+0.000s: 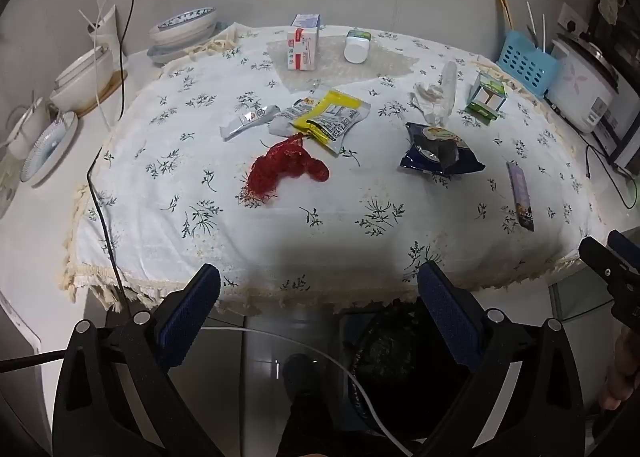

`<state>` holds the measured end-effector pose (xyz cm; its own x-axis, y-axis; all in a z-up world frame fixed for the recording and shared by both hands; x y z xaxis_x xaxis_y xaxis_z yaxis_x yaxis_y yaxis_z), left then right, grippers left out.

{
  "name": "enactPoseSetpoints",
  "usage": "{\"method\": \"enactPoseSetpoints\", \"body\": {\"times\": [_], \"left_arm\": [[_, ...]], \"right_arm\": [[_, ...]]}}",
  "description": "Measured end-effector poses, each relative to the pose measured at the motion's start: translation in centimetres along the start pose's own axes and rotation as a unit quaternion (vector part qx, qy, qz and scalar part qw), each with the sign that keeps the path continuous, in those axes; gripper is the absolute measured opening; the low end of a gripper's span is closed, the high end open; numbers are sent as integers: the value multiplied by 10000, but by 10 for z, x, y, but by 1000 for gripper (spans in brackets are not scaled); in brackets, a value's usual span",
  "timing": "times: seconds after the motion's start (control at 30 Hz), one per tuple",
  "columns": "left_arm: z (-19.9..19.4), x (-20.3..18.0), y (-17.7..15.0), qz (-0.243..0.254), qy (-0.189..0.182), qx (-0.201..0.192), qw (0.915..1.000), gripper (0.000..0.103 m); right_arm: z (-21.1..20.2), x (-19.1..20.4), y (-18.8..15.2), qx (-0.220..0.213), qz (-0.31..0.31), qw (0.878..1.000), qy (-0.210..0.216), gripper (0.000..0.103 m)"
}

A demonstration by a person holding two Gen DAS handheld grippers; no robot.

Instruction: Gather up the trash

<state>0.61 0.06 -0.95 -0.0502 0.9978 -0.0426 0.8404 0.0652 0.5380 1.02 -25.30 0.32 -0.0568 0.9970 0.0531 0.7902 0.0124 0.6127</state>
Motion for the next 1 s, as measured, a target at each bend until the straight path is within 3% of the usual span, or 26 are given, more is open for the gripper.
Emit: {"method": "enactPoseSetpoints", "body": {"times": [0.07, 0.47, 1.0], "left_arm": [[5, -5, 5, 78, 84, 136, 9998, 97], [9, 1, 8, 61, 211, 62, 9997, 97], [4, 0, 12, 130, 92, 8, 9999, 96]], "right_arm": [[-1, 1, 0, -14, -6, 10000, 9, 96], [3, 0, 9, -24, -4, 10000, -14, 96], [3, -1, 14, -51, -14, 10000, -59, 96]]}}
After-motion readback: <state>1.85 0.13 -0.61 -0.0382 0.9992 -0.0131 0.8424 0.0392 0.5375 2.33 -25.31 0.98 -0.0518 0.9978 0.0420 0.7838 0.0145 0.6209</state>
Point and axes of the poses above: each gripper's, at about its wrist camera, not at the fingertips, and z roughly the way its jaws point, x to its left, y to its top, the point moved 1 cm from there along z, roughly the way its jaws point
